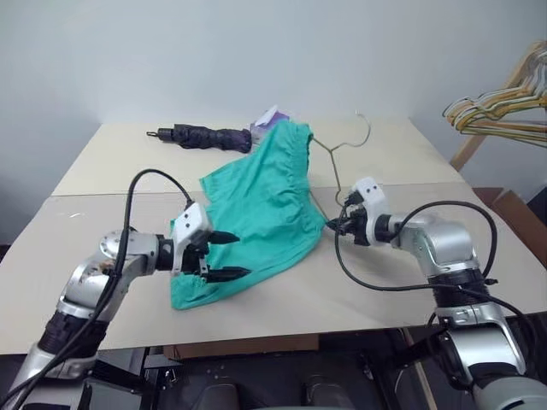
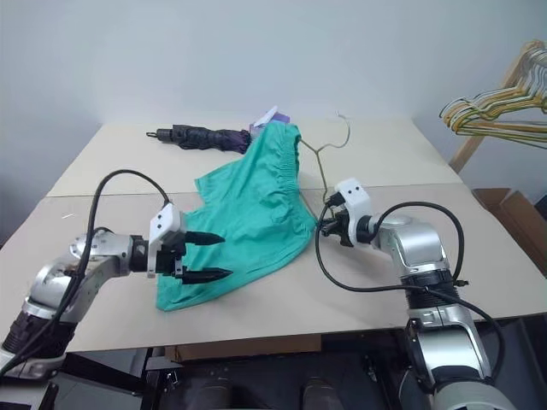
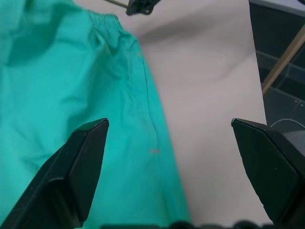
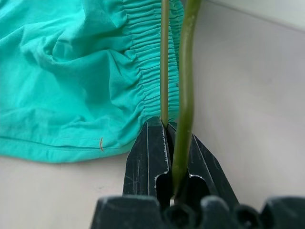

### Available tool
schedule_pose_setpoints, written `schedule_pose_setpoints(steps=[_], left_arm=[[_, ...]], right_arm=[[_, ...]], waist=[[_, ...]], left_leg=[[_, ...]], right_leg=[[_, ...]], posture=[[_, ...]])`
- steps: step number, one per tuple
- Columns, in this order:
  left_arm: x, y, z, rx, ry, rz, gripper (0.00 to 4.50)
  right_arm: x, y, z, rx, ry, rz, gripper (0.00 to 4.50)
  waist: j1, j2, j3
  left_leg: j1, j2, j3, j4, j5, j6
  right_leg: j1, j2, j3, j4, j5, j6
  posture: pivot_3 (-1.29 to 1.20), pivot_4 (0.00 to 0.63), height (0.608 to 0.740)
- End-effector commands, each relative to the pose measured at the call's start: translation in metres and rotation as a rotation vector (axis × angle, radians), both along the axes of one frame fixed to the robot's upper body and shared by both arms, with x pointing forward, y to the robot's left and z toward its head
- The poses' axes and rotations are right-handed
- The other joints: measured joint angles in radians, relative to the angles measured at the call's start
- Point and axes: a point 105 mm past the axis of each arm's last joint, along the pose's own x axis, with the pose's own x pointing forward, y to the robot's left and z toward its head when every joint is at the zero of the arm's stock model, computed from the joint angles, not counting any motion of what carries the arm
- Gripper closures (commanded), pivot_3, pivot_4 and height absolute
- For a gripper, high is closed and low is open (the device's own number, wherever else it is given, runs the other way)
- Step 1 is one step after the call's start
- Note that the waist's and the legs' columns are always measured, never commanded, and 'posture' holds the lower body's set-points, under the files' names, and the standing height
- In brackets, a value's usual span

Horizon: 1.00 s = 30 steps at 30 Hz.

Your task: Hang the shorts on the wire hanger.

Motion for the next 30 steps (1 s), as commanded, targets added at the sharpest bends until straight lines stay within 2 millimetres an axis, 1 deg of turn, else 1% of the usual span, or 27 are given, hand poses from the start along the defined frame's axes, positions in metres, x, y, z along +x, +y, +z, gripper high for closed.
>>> schedule_pose_setpoints(steps=[1,2,4,6,7,11,14,18,20,23,25,28,30], left_arm=[[0.028,0.028,0.074,-0.068,-0.251,0.063,0.05],[0.032,0.030,0.082,-0.079,-0.277,0.075,0.05],[0.043,0.038,0.107,-0.082,-0.363,0.098,0.05],[0.050,0.046,0.131,-0.070,-0.436,0.101,0.05],[0.053,0.048,0.139,-0.056,-0.459,0.095,0.05],[0.062,0.053,0.152,0.068,-0.502,0.045,0.05],[0.068,0.055,0.153,0.146,-0.470,-0.018,0.05],[0.068,0.053,0.143,0.276,-0.394,-0.129,0.05],[0.070,0.052,0.138,0.338,-0.358,-0.156,0.05],[0.073,0.051,0.136,0.411,-0.341,-0.172,0.05],[0.071,0.046,0.138,0.400,-0.323,-0.192,0.05],[0.065,0.046,0.130,0.475,-0.283,-0.247,0.05],[0.065,0.045,0.122,0.511,-0.258,-0.268,0.05]], right_arm=[[0.007,0.020,0.033,-0.115,-0.214,0.190,4.50],[0.008,0.021,0.033,-0.130,-0.226,0.211,4.50],[0.011,0.028,0.034,-0.204,-0.293,0.288,4.50],[0.012,0.039,0.040,-0.228,-0.345,0.369,4.50],[0.013,0.043,0.043,-0.230,-0.356,0.397,4.50],[0.011,0.063,0.046,-0.271,-0.389,0.506,4.50],[0.009,0.074,0.042,-0.307,-0.388,0.558,4.50],[0.005,0.084,0.037,-0.321,-0.380,0.598,4.50],[0.002,0.087,0.034,-0.331,-0.377,0.619,4.50],[-0.001,0.088,0.031,-0.353,-0.363,0.632,4.50],[-0.002,0.087,0.029,-0.342,-0.338,0.622,4.50],[-0.002,0.087,0.026,-0.347,-0.333,0.610,4.50],[-0.002,0.088,0.027,-0.344,-0.328,0.602,4.50]], waist=[[-0.005,0.000,0.000],[-0.010,0.000,0.000],[-0.018,0.000,0.000],[-0.022,0.000,0.000],[-0.023,0.000,0.000],[-0.025,0.000,0.000],[-0.022,0.000,0.000],[-0.020,0.000,0.000],[-0.019,0.000,0.001],[-0.018,0.000,0.001],[-0.018,0.000,0.001],[-0.022,0.000,0.001],[-0.023,0.001,0.001]], left_leg=[[0.000,0.000,0.000,0.000,0.000,0.000],[0.000,0.000,0.000,0.000,0.000,0.000],[0.000,0.000,0.000,0.000,0.000,0.000],[0.000,0.000,0.000,0.000,0.000,0.000],[0.000,0.000,0.000,0.000,0.000,0.000],[-0.001,0.000,-0.001,0.000,0.000,0.000],[-0.001,0.000,0.000,0.000,0.000,0.000],[-0.001,0.000,0.000,0.000,0.000,0.000],[-0.001,0.000,0.000,0.000,0.000,0.000],[-0.003,0.000,-0.001,0.000,0.000,0.000],[-0.006,0.000,-0.001,0.001,0.000,0.000],[-0.015,0.000,-0.001,0.004,0.000,0.000],[-0.016,0.000,-0.001,0.005,0.000,0.000]], right_leg=[[0.000,0.000,0.000,0.001,0.000,0.000],[0.000,0.000,0.000,0.000,0.000,0.000],[0.000,0.000,0.000,-0.001,0.000,0.000],[0.001,0.000,0.000,-0.002,0.000,0.000],[0.001,0.000,0.000,-0.003,0.000,0.000],[0.000,0.000,-0.001,-0.002,0.000,0.000],[0.000,0.000,-0.001,0.000,0.000,0.000],[0.000,0.000,-0.001,0.000,0.000,0.001],[-0.001,0.000,-0.001,0.000,-0.001,0.001],[-0.003,0.000,-0.001,0.001,-0.001,0.001],[-0.005,0.000,-0.001,0.002,-0.001,0.001],[-0.016,0.000,0.000,0.006,-0.001,0.001],[-0.018,0.000,0.001,0.008,-0.001,0.001]], posture=[[0.02,0.000,0.740],[0.02,0.000,0.740],[0.03,0.000,0.740],[0.04,0.000,0.740],[0.04,0.000,0.740],[0.06,0.000,0.740],[0.07,0.000,0.740],[0.07,0.000,0.740],[0.07,0.000,0.740],[0.06,0.000,0.740],[0.06,0.000,0.740],[0.05,0.000,0.740],[0.04,0.000,0.740]])
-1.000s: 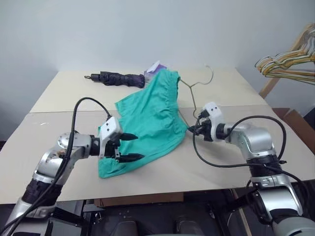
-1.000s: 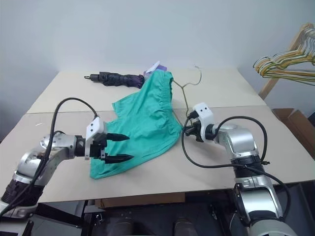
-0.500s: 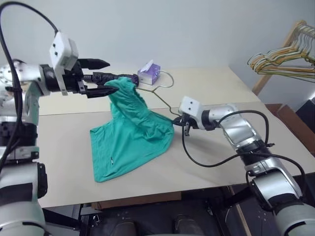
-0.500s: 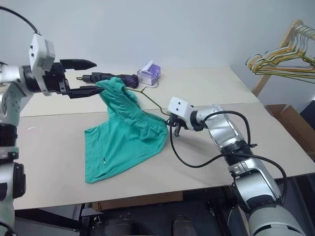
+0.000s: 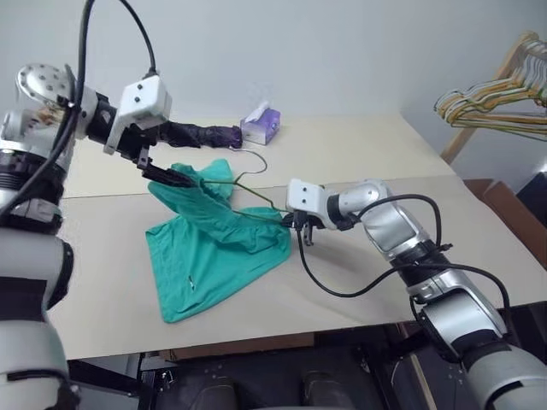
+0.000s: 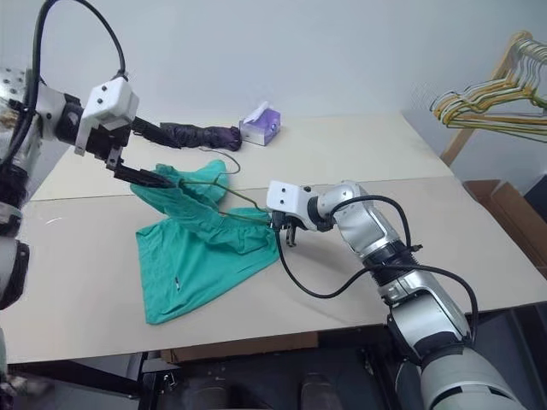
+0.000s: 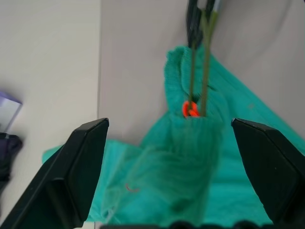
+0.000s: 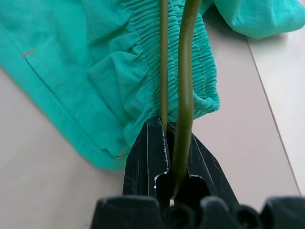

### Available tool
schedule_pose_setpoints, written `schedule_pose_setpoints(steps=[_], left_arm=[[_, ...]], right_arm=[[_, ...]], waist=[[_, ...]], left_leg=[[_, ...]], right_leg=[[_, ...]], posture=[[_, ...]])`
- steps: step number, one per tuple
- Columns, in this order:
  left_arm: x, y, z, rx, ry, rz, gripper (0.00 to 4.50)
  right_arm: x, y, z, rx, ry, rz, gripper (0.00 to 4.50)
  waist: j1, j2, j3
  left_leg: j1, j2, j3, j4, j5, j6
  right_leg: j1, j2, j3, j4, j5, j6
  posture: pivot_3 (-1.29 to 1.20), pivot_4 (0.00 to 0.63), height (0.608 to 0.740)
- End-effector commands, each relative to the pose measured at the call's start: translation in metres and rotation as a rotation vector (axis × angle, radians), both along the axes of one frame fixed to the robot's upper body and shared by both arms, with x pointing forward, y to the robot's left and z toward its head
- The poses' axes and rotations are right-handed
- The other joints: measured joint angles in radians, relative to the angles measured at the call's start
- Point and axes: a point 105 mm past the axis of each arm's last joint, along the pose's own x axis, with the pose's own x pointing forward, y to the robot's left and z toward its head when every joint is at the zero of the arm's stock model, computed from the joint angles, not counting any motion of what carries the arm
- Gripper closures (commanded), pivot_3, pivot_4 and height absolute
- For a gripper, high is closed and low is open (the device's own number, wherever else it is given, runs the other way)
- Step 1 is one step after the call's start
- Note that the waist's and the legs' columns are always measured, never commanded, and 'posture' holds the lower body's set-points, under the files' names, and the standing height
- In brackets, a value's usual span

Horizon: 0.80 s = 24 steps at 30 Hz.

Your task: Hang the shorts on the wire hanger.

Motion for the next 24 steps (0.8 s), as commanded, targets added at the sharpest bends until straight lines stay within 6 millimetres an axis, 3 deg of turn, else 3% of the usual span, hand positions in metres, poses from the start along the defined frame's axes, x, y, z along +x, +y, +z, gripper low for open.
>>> schedule_pose_setpoints(steps=[1,2,5,17,24], left_arm=[[-0.002,-0.005,0.001,0.052,0.001,-0.047,0.05],[-0.001,-0.005,-0.002,0.065,0.010,-0.045,0.05],[0.001,-0.007,-0.005,0.075,0.032,-0.047,0.66],[0.008,-0.005,-0.027,0.155,0.092,-0.035,4.43],[0.008,-0.001,-0.038,0.194,0.097,-0.043,4.49]], right_arm=[[0.000,0.004,0.014,0.026,-0.029,-0.004,4.50],[0.000,0.004,0.015,0.030,-0.024,-0.009,4.50],[0.002,0.003,0.016,0.037,-0.010,-0.035,4.50],[0.001,0.000,0.023,0.045,-0.012,-0.052,4.50],[-0.002,0.004,0.031,0.073,0.003,-0.041,4.50]], waist=[[0.001,0.000,0.000],[0.001,0.000,0.000],[0.000,0.000,0.000],[-0.004,0.000,0.000],[-0.004,0.000,0.000]], left_leg=[[0.000,0.000,0.000,0.000,0.000,0.000],[0.000,0.000,0.000,0.000,0.000,0.000],[-0.001,0.000,0.000,0.002,0.000,0.000],[-0.001,0.000,0.000,0.003,0.000,0.000],[-0.001,0.000,0.000,0.004,0.000,0.000]], right_leg=[[0.000,0.000,0.000,0.000,0.000,0.000],[0.000,0.000,0.000,0.000,0.000,0.000],[0.000,0.000,0.000,0.001,0.000,0.000],[0.000,0.000,0.000,0.001,-0.001,0.000],[0.000,0.000,0.000,0.001,-0.001,0.000]], posture=[[0.03,0.000,0.740],[0.03,0.000,0.740],[0.02,0.000,0.740],[-0.01,0.000,0.740],[0.00,0.000,0.740]])
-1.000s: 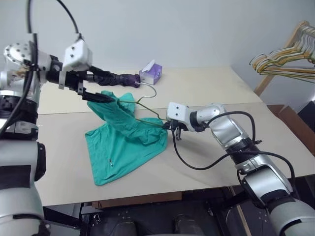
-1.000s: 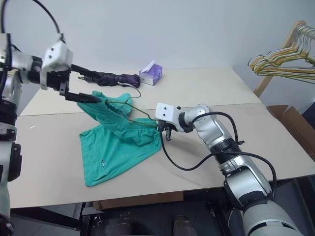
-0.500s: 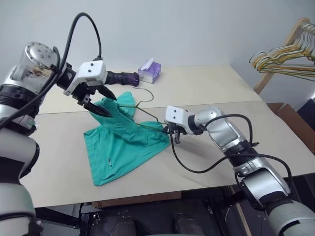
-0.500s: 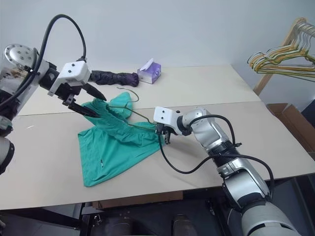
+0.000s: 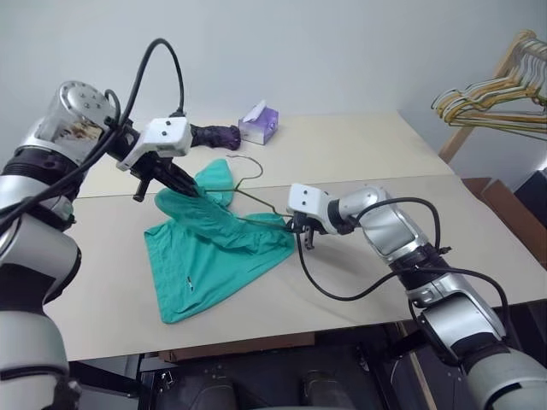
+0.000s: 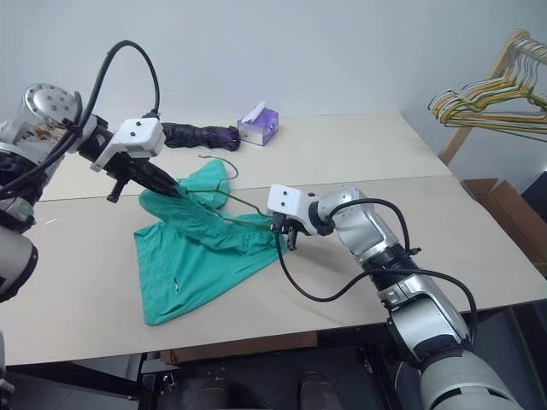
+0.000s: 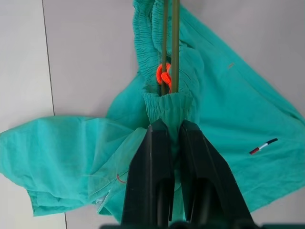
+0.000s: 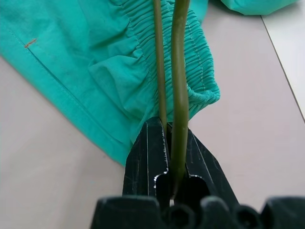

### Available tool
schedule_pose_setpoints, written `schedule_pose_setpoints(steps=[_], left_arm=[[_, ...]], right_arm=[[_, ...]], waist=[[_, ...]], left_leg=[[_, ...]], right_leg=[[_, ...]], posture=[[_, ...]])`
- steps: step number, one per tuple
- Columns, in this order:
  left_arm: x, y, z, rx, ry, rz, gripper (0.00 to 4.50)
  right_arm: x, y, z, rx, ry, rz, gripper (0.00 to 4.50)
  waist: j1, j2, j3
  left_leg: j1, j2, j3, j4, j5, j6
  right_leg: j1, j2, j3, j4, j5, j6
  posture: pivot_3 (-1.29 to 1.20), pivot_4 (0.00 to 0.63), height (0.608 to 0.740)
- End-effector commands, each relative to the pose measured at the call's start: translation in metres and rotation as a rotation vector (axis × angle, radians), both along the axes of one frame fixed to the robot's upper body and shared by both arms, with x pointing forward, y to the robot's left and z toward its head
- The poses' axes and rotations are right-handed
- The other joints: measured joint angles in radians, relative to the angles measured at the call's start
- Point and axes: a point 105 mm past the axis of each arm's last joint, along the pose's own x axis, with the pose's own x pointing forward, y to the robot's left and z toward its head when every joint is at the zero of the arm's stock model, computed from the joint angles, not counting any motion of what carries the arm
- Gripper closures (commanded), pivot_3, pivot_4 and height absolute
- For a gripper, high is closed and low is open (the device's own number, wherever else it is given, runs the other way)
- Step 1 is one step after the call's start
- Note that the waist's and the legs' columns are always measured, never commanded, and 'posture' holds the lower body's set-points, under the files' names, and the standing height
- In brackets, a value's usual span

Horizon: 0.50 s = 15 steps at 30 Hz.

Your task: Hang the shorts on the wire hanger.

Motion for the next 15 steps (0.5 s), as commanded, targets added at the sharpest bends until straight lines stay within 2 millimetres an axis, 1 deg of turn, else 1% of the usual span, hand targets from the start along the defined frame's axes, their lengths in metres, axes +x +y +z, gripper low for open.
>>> schedule_pose_setpoints(steps=[1,6,8,9,13,15], left_arm=[[0.0003,0.0017,-0.0001,0.021,-0.010,-0.009,4.49],[0.0019,0.0018,-0.0008,-0.002,-0.038,-0.022,4.49],[0.0021,0.0003,0.0014,-0.047,-0.046,-0.020,3.82],[0.0017,0.0007,0.0020,-0.053,-0.047,-0.020,3.64],[0.0034,0.0035,0.0020,-0.044,-0.062,-0.012,2.40],[0.0032,0.0053,0.0000,-0.033,-0.060,-0.011,2.40]], right_arm=[[0.0024,0.0064,0.0350,0.078,-0.083,0.018,4.50],[0.0024,0.0071,0.0350,0.078,-0.084,0.018,4.50],[0.0019,0.0079,0.0350,0.078,-0.087,0.023,4.50],[0.0018,0.0082,0.0350,0.079,-0.086,0.024,4.50],[0.0019,0.0091,0.0330,0.077,-0.078,0.023,4.50],[0.0017,0.0098,0.0316,0.077,-0.074,0.024,4.50]], waist=[[0.000,0.000,0.000],[0.000,0.000,0.000],[0.000,0.000,0.000],[0.000,0.000,0.000],[0.001,0.000,0.000],[0.001,0.000,0.000]], left_leg=[[0.000,0.000,0.000,0.000,0.000,0.000],[0.000,0.000,0.000,0.000,0.000,0.000],[0.000,0.000,0.000,0.000,0.000,0.000],[0.000,0.000,0.000,0.000,0.000,0.000],[0.000,0.000,0.000,0.000,0.000,0.000],[0.000,0.000,0.000,0.001,0.000,0.000]], right_leg=[[0.000,0.000,0.000,0.000,0.000,0.000],[0.000,0.000,0.000,0.000,0.000,0.000],[0.000,0.000,0.000,0.000,0.000,0.000],[0.000,0.000,0.000,0.000,0.000,0.000],[0.000,0.000,0.000,0.000,0.000,0.000],[0.000,0.000,0.000,0.000,0.000,0.000]], posture=[[0.00,0.000,0.740],[0.00,0.000,0.740],[0.00,0.000,0.740],[0.01,0.000,0.740],[0.01,0.000,0.740],[0.01,0.000,0.740]])
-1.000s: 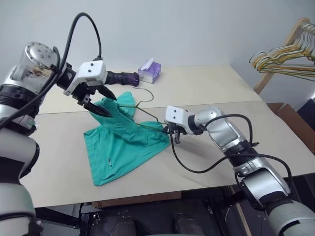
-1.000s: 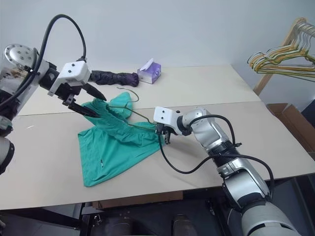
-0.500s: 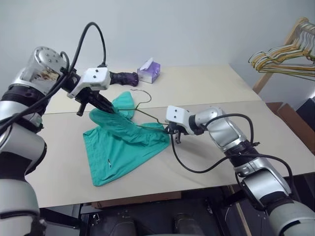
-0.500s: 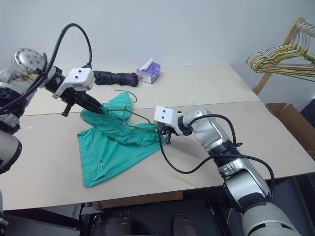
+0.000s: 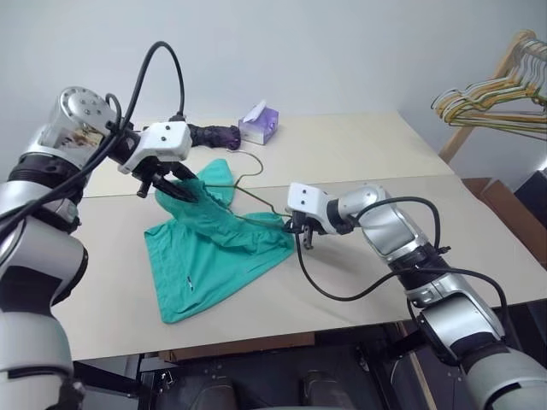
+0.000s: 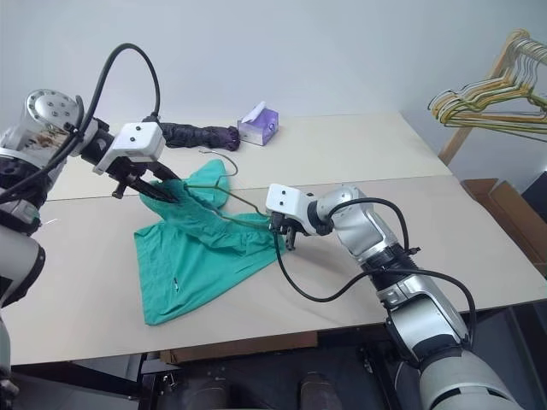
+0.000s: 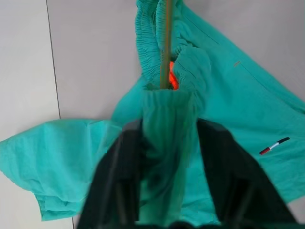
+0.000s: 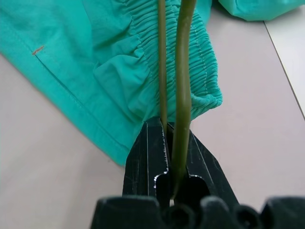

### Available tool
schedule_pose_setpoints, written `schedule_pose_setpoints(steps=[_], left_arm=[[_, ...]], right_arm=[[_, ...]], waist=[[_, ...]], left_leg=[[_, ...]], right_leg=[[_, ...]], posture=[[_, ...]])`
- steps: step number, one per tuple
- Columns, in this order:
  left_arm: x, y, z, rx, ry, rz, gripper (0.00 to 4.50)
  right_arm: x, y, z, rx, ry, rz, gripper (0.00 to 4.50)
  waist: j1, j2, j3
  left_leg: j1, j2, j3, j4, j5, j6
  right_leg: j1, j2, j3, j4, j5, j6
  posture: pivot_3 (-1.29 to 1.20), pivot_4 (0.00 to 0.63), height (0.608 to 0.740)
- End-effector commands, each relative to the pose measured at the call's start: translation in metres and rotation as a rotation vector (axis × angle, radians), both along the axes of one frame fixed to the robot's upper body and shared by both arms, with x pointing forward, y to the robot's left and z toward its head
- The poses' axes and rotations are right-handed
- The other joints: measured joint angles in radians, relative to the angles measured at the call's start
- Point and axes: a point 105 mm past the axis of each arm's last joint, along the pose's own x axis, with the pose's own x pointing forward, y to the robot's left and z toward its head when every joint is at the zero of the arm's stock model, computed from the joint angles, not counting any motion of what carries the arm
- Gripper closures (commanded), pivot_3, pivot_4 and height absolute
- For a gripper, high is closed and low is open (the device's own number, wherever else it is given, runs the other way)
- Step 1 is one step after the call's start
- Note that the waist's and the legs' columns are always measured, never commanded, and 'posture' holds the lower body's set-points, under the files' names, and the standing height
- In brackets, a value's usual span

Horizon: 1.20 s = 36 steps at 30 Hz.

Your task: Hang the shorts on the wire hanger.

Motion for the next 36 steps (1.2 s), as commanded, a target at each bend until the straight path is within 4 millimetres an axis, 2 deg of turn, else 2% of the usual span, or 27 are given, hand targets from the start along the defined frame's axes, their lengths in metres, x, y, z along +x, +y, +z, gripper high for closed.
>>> schedule_pose_setpoints(steps=[1,4,5,7,11,12,17,21,25,29,31,33,34,35,36], left_arm=[[0.001,0.003,0.005,-0.004,-0.020,0.008,2.40],[0.001,0.004,0.005,-0.001,-0.013,0.016,2.40],[0.001,0.004,0.005,-0.007,-0.009,0.020,2.58],[0.001,0.004,0.005,-0.009,-0.007,0.024,3.02],[0.001,0.004,0.004,-0.001,-0.003,0.025,4.32],[0.001,0.004,0.004,0.000,-0.003,0.024,4.48],[0.001,0.002,0.006,0.002,-0.008,0.016,4.48],[0.003,0.001,0.008,0.006,-0.031,0.009,4.48],[0.004,0.002,0.009,0.021,-0.050,0.000,4.50],[0.005,0.003,0.011,0.028,-0.061,0.005,4.50],[0.008,0.002,0.014,0.017,-0.069,0.024,4.50],[0.011,0.002,0.020,-0.008,-0.093,0.036,4.50],[0.012,0.001,0.023,-0.017,-0.099,0.042,4.50],[0.012,0.001,0.025,-0.024,-0.105,0.047,4.50],[0.013,0.001,0.029,-0.033,-0.116,0.052,4.50]], right_arm=[[0.002,0.008,0.028,0.067,-0.072,0.018,4.50],[0.002,0.008,0.027,0.067,-0.067,0.019,4.50],[0.002,0.008,0.026,0.065,-0.069,0.019,4.50],[0.003,0.009,0.026,0.064,-0.072,0.020,4.50],[0.002,0.011,0.029,0.082,-0.076,0.025,4.50],[0.002,0.011,0.029,0.083,-0.078,0.028,4.50],[0.003,0.010,0.030,0.080,-0.083,0.026,4.50],[0.003,0.012,0.036,0.100,-0.160,0.066,4.50],[0.011,0.004,0.030,0.039,-0.196,0.026,3.41],[0.022,-0.008,0.035,0.049,-0.212,-0.050,2.03],[0.025,-0.024,0.043,0.060,-0.230,-0.083,1.38],[0.023,-0.051,0.057,0.049,-0.255,-0.123,0.67],[0.021,-0.058,0.061,0.047,-0.265,-0.132,0.27],[0.020,-0.063,0.065,0.050,-0.272,-0.140,0.02],[0.015,-0.071,0.073,0.085,-0.262,-0.157,0.02]], waist=[[0.000,0.000,0.000],[0.000,0.000,0.000],[0.000,0.000,0.000],[0.000,0.000,0.000],[0.000,0.000,0.000],[0.000,0.000,0.000],[-0.001,0.000,0.000],[-0.001,0.000,0.000],[-0.001,0.000,0.000],[-0.001,0.000,0.000],[-0.002,0.000,0.000],[0.004,0.000,0.000],[0.004,0.000,0.000],[0.004,0.000,0.000],[0.003,0.000,0.000]], left_leg=[[0.000,0.000,0.000,0.000,0.000,0.000],[0.000,0.000,0.000,0.000,0.000,0.000],[0.000,0.000,0.000,0.000,0.000,0.000],[0.000,0.000,0.000,0.000,0.000,0.000],[0.000,0.000,0.000,0.000,0.000,0.000],[0.000,0.000,0.000,0.000,0.000,0.000],[0.000,0.000,0.000,0.000,0.000,0.000],[0.000,0.000,0.000,0.001,0.000,0.000],[0.000,0.000,0.000,0.001,0.000,0.000],[0.000,0.000,0.000,0.002,0.000,0.000],[-0.001,0.000,0.000,0.003,0.000,0.000],[-0.003,0.000,-0.001,0.005,-0.001,0.001],[-0.003,0.000,-0.001,0.006,-0.001,0.001],[-0.004,0.000,-0.001,0.007,-0.001,0.002],[-0.004,0.000,-0.001,0.007,-0.001,0.002]], right_leg=[[0.000,0.000,0.000,0.000,0.000,0.000],[0.000,0.000,0.000,0.000,0.000,0.000],[0.000,0.000,0.000,0.000,0.000,0.000],[0.000,0.000,0.000,0.000,0.000,0.000],[0.000,0.000,0.000,0.000,0.000,0.000],[0.000,0.000,0.000,0.000,0.000,0.000],[0.000,0.000,0.000,0.000,0.000,0.000],[0.000,0.000,0.000,0.000,0.000,0.000],[0.000,0.000,0.000,0.000,0.000,0.000],[0.001,0.000,0.000,0.000,0.000,0.000],[0.001,0.000,0.000,0.001,0.000,0.000],[0.000,0.000,-0.001,0.000,0.000,0.000],[0.000,0.000,-0.002,0.000,0.000,0.000],[0.000,-0.001,-0.002,0.000,0.000,0.000],[0.000,-0.001,-0.002,-0.001,0.000,0.000]], posture=[[0.01,0.000,0.740],[0.02,0.000,0.740],[0.02,0.000,0.740],[0.01,0.000,0.740],[0.01,0.000,0.740],[0.01,0.000,0.740],[0.01,0.000,0.740],[0.01,0.000,0.740],[0.00,0.000,0.740],[0.00,0.000,0.740],[-0.01,0.000,0.740],[-0.01,0.000,0.740],[-0.01,0.000,0.740],[-0.01,0.000,0.740],[0.00,0.000,0.740]])
